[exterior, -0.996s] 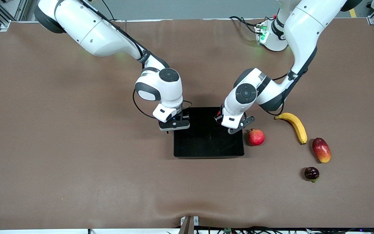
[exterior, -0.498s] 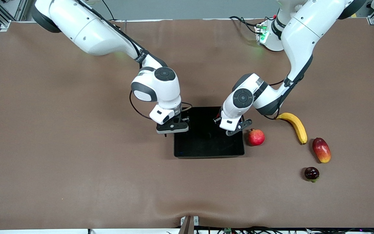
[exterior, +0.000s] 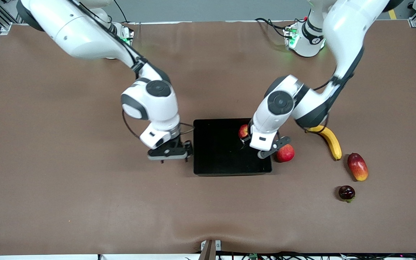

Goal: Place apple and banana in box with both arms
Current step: 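Lower the apple into the tray and open the left gripper, then move the left gripper to the banana while the right gripper withdraws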

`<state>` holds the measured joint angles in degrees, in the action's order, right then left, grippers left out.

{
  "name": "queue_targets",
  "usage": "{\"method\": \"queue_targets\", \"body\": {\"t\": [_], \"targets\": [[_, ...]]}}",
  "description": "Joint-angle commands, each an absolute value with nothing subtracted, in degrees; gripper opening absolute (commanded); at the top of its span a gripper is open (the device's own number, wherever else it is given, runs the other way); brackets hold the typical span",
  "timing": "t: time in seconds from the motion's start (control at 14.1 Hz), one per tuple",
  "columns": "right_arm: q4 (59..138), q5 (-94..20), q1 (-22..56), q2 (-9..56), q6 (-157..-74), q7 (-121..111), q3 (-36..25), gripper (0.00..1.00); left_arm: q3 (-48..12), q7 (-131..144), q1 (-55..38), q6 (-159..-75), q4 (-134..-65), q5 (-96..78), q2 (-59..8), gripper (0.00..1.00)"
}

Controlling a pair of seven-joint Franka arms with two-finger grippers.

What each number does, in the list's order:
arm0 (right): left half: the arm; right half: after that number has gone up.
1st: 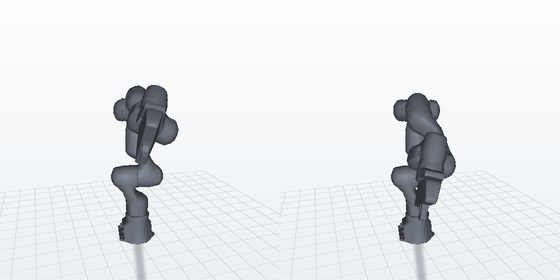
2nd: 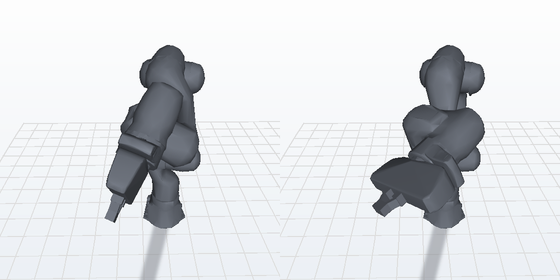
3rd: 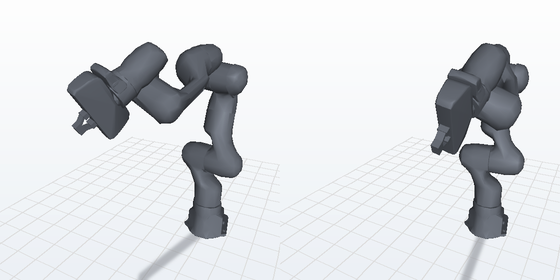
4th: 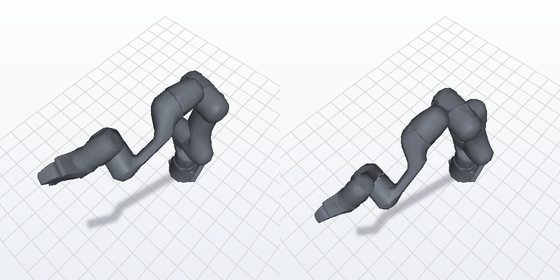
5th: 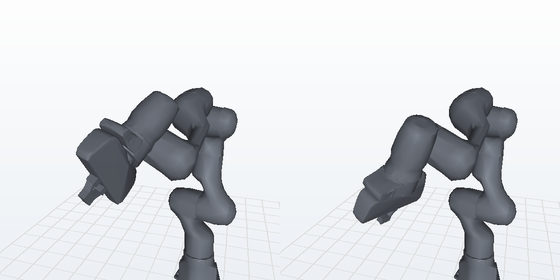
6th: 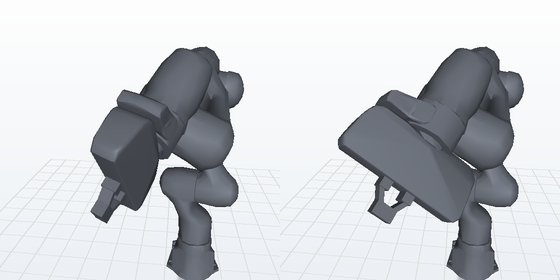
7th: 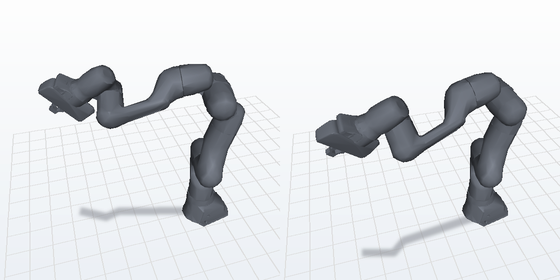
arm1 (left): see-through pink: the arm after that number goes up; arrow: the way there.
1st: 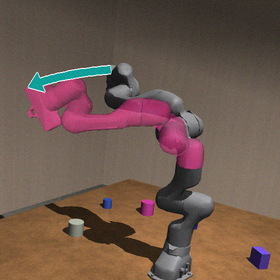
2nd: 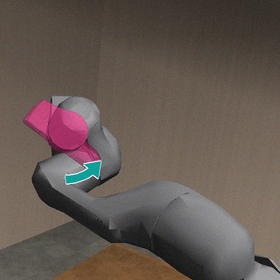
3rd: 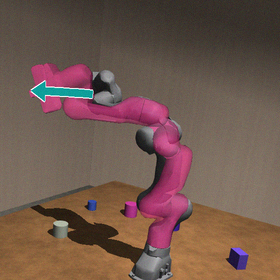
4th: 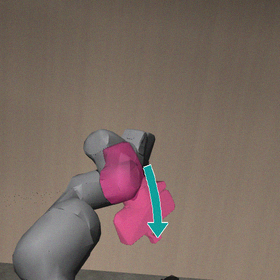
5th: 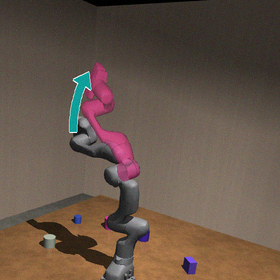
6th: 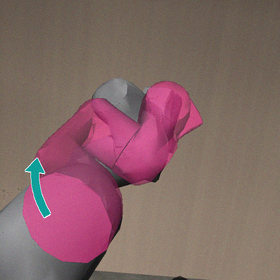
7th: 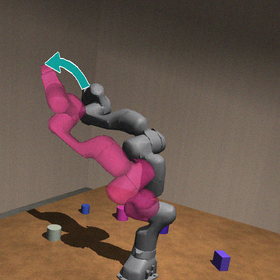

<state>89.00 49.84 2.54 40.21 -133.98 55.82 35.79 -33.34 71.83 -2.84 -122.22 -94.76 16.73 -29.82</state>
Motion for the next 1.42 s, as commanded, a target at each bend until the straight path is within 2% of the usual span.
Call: {"method": "queue_targets", "body": {"t": [0.0,0.21,0.43,0.57,0.71,0.85,1.07,1.35], "targets": [[89.91,49.14,-2.28,39.46,-134.38,48.46,36.65,1.0,-34.19,71.2,-0.1,-115.41,-92.64,17.49,-24.36,1.0],[88.69,42.04,-2.9,39.46,-136.93,38.79,32.09,1.0,-34.19,63.83,6.83,-109.79,-95.7,17.58,-22.15,1.0],[86.67,33.96,-2.81,39.2,-136.93,27.81,28.14,1.0,-34.01,62.93,13.25,-110.65,-102.2,19.94,-23.11,1.0],[85.87,26.14,-2.81,37.63,-136.93,19.64,24.81,1.0,-34.01,62.93,16.68,-113.53,-107.2,23.88,-24.34,1.0],[85.87,16.92,-2.81,35.96,-136.58,10.68,21.99,1.0,-34.01,62.76,21.42,-120.2,-113.61,27.75,-24.52,1.0],[85.87,7.6,-2.55,34.37,-136.06,2.33,18.39,1.0,-33.93,62.58,24.24,-124.79,-116.27,30.66,-26.1,1.0],[85.87,-1.04,-2.29,32.7,-131.42,-5.96,14.25,1.0,-34.01,62.58,28.03,-127.52,-116.63,34.88,-29.69,1.0],[85.34,-4.56,-2.11,30.07,-121.32,-8.87,10.91,1.0,-33.84,62.23,30.14,-128.14,-118.56,38.75,-31.72,1.0]]}}
